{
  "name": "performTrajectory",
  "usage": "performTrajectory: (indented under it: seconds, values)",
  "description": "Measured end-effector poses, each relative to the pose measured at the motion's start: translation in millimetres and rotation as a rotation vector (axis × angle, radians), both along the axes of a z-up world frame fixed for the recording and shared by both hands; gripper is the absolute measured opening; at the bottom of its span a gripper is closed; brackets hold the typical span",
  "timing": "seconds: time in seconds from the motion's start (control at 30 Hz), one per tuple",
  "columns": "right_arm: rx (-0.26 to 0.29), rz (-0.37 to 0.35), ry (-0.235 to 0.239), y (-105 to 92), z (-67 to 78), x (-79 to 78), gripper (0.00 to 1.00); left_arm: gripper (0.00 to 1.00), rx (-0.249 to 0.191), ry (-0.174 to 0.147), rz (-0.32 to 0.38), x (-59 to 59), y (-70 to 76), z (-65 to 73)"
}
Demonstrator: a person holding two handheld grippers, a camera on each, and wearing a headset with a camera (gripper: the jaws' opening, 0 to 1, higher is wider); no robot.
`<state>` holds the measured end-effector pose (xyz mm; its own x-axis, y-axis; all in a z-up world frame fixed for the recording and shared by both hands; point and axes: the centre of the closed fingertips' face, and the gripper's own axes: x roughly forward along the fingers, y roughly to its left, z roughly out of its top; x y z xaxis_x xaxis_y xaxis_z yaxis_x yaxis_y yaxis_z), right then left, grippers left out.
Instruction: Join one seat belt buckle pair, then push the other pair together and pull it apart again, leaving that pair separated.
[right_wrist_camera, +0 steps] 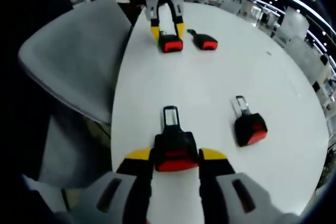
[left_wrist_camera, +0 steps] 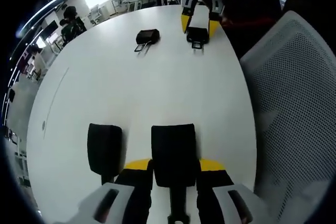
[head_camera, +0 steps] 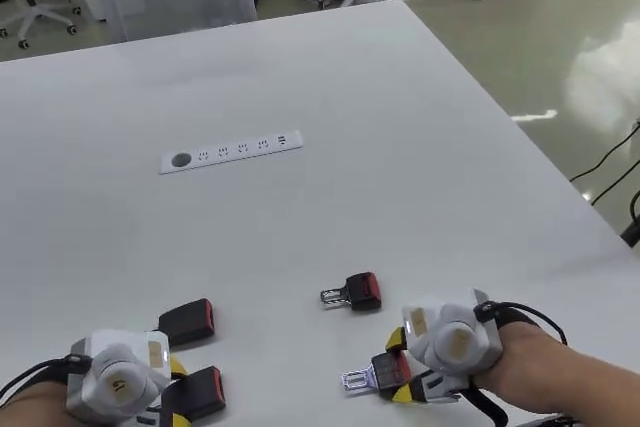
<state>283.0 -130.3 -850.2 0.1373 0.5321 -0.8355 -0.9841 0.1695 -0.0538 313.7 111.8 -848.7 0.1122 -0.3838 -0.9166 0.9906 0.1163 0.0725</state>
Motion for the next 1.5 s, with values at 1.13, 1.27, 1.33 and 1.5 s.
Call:
performTrajectory:
  seconds: [1.13, 1.27, 1.33, 1.5]
  values:
    - [0.048, -0.036, -0.007, 50.9, 1.8, 10.9, 0.31, 0.33, 0.071, 0.023, -0.024, -1.5, 2.3, -6.2]
    - [0.066, -0.037, -0.016, 68.6, 2.8, 12.3, 0.32, 0.33, 0.076, 0.027, -0.026, -1.5, 2.4, -6.5]
    - [0.074, -0.03, -0.022, 78.6, 2.6, 12.3, 0.32, 0.33, 0.078, 0.028, -0.027, -0.7, 2.5, -6.8]
    - [0.082, -0.019, -0.035, 104.7, 2.5, 12.9, 0.32, 0.33, 0.082, 0.03, -0.028, -0.8, 2.8, -7.1]
